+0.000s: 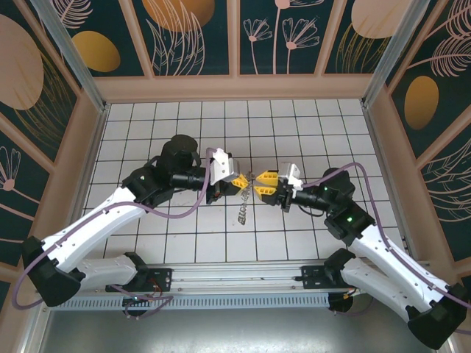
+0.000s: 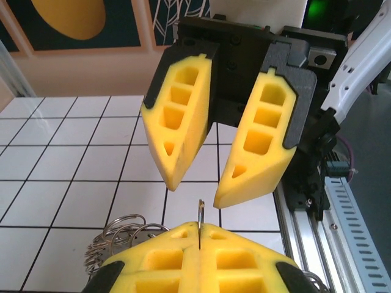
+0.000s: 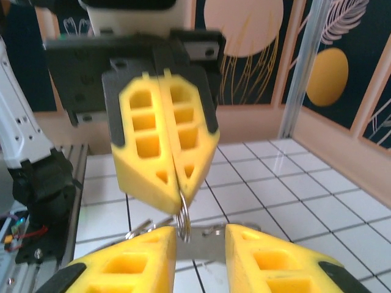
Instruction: Put the keys on the keyring
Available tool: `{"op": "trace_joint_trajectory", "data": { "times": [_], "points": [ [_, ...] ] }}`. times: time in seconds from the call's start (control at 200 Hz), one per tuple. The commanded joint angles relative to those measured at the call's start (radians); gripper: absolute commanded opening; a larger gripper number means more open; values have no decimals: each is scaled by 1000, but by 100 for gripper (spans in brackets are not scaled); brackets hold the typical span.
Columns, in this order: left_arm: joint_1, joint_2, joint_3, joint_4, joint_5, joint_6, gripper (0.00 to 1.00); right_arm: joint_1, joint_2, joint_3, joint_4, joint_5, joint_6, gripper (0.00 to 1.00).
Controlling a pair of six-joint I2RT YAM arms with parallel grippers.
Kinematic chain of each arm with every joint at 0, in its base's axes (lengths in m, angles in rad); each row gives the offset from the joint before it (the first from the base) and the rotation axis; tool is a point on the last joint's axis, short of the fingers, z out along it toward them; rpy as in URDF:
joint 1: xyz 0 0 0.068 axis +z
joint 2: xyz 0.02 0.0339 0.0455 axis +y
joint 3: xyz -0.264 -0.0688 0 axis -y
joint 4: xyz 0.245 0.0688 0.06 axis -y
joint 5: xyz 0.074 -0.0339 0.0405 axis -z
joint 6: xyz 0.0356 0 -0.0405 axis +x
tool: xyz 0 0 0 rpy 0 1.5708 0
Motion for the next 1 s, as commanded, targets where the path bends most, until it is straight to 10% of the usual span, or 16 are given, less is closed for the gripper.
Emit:
{"op": "trace_joint_trajectory", "data": {
  "times": [0.0, 0.996],
  "points": [
    [2, 6, 51, -69, -21, 56, 0, 15, -5, 35, -102, 28, -78, 27],
    [2, 54, 87, -156, -25, 96, 0, 77, 103, 51, 26, 50, -75, 21]
  ]
}}
